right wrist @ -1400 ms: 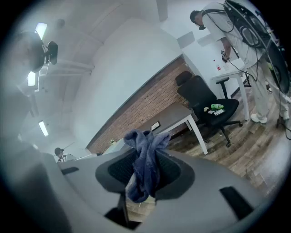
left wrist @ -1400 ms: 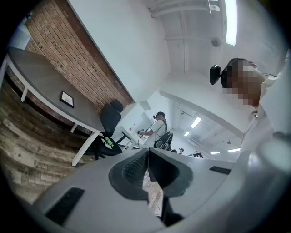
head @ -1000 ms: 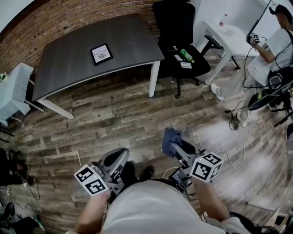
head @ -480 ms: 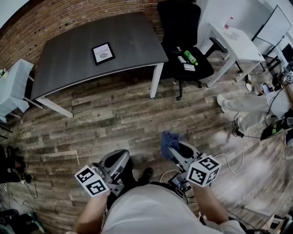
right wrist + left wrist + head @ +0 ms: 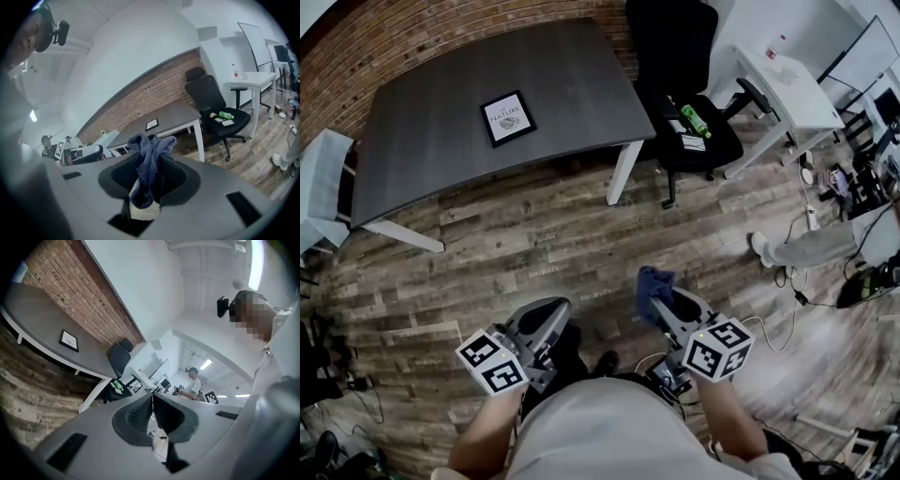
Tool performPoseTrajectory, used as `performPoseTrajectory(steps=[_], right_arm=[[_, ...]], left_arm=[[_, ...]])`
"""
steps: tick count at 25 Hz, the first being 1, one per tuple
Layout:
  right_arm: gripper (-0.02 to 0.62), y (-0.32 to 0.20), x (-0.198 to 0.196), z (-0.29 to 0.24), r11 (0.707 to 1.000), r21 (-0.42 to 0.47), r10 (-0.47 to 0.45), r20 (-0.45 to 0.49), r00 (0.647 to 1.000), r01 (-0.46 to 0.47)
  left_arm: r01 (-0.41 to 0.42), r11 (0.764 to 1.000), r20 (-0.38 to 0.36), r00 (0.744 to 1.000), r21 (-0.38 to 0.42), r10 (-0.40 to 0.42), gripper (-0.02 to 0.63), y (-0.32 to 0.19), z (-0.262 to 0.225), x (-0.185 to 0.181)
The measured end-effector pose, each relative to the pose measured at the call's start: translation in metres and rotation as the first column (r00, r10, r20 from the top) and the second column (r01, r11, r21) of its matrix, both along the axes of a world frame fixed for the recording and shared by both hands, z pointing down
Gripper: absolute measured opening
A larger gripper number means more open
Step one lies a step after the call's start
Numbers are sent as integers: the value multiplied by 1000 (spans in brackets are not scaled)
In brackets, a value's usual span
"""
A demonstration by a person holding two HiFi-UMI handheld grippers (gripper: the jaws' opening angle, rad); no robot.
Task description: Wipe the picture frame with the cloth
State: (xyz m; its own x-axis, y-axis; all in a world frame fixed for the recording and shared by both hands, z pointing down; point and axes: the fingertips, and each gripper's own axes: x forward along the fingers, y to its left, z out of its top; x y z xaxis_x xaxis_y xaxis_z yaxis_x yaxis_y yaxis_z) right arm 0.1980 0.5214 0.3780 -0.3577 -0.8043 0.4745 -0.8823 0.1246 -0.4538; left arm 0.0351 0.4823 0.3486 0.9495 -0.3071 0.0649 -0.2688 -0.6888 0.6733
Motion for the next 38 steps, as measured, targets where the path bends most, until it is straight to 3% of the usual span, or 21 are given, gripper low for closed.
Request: performPoseTrajectory(steps=[8, 16, 21, 25, 30, 38], right_arm=[[123, -121, -15, -16, 998, 22, 52, 8, 999, -52], [112, -222, -73, -29, 993, 37, -110, -63, 992, 112], [112, -284, -81, -39, 976, 75, -177, -263, 948, 203], [114, -338, -85, -33, 966, 75, -216, -282, 935, 246], [114, -415, -76, -23, 948, 63, -287, -262, 921, 313], [115, -540, -57, -2, 908, -3, -412, -191, 891, 420]], left_arm=[[3, 999, 43, 999, 43, -5, 15, -101, -5, -40], [39, 996, 83, 996, 83, -46, 15, -172, 4, -85], [79, 993, 103, 991, 89, -88, 17, -208, 14, -87], [137, 986, 123, 981, 94, -148, 18, -249, 23, -86], [251, 963, 166, 950, 100, -265, 18, -320, 35, -79], [353, 934, 378, 857, 64, -350, 18, -437, 93, -57]])
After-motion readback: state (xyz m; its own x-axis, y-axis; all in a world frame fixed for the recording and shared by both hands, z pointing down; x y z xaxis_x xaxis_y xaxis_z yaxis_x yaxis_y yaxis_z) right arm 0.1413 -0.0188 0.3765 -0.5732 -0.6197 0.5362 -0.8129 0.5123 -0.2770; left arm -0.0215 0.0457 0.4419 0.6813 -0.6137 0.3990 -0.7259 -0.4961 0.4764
